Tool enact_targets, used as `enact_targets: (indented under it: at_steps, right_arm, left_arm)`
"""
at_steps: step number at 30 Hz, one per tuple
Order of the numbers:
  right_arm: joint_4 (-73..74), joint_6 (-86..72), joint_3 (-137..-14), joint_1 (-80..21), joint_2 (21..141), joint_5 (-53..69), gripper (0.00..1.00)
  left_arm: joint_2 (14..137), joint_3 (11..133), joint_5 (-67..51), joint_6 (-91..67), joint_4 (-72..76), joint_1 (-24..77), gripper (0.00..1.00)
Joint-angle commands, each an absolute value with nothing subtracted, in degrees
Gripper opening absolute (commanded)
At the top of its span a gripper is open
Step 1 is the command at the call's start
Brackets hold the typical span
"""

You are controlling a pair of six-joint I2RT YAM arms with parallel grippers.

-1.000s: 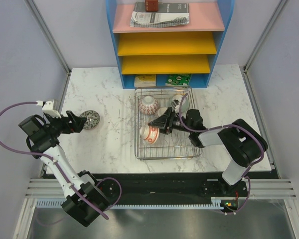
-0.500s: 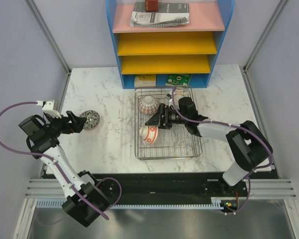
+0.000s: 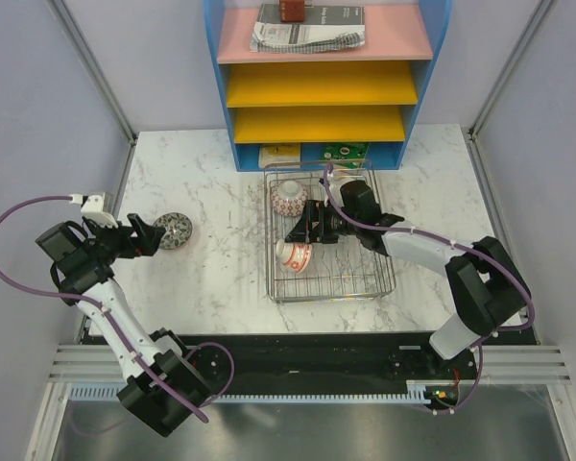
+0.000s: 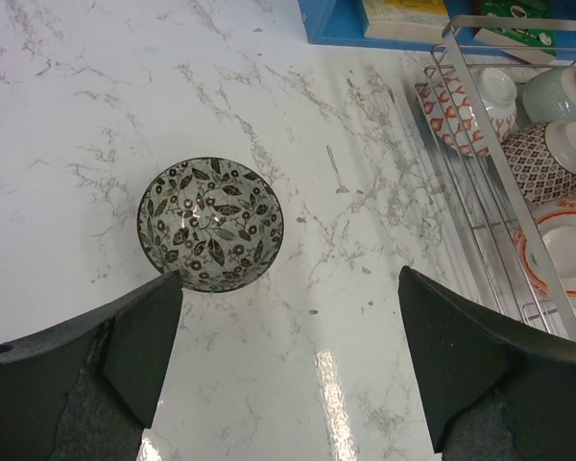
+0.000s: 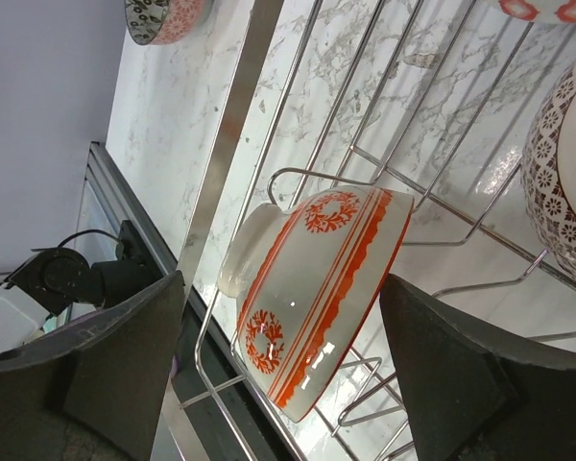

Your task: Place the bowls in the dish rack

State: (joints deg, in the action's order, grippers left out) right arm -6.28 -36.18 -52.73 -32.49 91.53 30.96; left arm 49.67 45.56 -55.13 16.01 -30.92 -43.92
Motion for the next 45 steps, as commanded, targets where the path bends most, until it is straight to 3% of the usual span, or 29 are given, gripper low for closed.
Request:
enact_targets:
  at_steps: [1,25,38,45]
  right_arm:
    - [1.1,-30.8,-54.7,-31.6,91.7,26.0,0.90]
    - [16.5,-20.9,-63.5,-32.8,86.7,21.5,0.93]
    - [22.7,-13.2,-66.9,-32.4,80.3,13.1,0.94]
    - [24.7,-10.3,-66.3,-29.6,76.6,10.4,0.94]
  left_arm:
    - [49.4,46.5,-52.8,18.0,-28.9,-44.3,1.00]
    - [65.5,47.2,-43.3,12.5,-12.9,-43.2,0.98]
    - [70.0,46.7,-32.0,14.1,-8.7,-29.2,0.99]
    - [76.7,47.2,-25.8,15.6,-6.4,-28.5,0.98]
